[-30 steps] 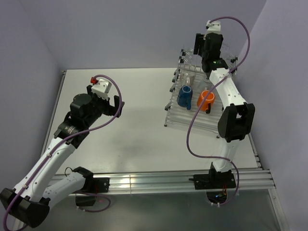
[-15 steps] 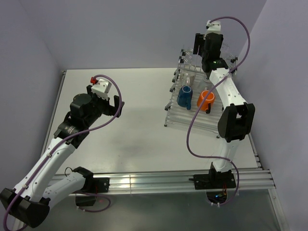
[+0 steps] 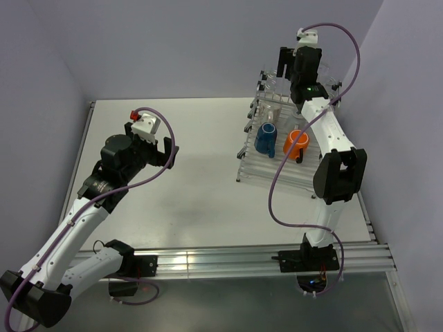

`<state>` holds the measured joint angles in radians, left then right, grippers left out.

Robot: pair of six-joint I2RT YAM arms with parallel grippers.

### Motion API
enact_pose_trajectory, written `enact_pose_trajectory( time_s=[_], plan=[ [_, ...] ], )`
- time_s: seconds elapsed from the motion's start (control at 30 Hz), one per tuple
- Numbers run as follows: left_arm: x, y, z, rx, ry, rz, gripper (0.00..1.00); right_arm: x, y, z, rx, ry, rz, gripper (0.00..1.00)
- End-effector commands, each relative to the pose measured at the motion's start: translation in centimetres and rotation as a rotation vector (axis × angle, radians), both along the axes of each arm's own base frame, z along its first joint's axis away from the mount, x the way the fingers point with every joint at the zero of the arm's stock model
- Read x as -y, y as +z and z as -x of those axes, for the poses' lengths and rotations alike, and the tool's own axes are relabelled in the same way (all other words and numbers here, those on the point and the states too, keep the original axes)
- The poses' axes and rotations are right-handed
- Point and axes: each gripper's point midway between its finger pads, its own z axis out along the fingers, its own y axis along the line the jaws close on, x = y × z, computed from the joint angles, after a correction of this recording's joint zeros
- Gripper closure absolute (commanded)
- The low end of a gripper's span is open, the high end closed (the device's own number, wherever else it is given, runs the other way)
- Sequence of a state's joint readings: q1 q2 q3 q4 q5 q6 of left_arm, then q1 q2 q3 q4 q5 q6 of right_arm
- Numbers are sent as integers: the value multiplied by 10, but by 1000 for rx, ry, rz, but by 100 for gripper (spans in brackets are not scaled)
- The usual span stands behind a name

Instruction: Load the cups into the dish rack

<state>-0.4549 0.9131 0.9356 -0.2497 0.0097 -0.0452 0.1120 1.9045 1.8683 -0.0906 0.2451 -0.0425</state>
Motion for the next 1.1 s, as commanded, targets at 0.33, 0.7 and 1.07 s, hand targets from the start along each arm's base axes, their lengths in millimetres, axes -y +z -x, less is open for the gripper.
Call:
enact_pose_trajectory(
  time_s=[0.33,0.7,1.07],
  plan=[
    [0,18,-3,53,5,18,1,6,93,11,199,-2,-30,15],
    [5,17,-6,-1,-19,-1,1,0,141,34,269,47,-37,4],
    [14,31,-17,-125,-27,95,1,-1,136,126,201,119,8,0]
  ],
)
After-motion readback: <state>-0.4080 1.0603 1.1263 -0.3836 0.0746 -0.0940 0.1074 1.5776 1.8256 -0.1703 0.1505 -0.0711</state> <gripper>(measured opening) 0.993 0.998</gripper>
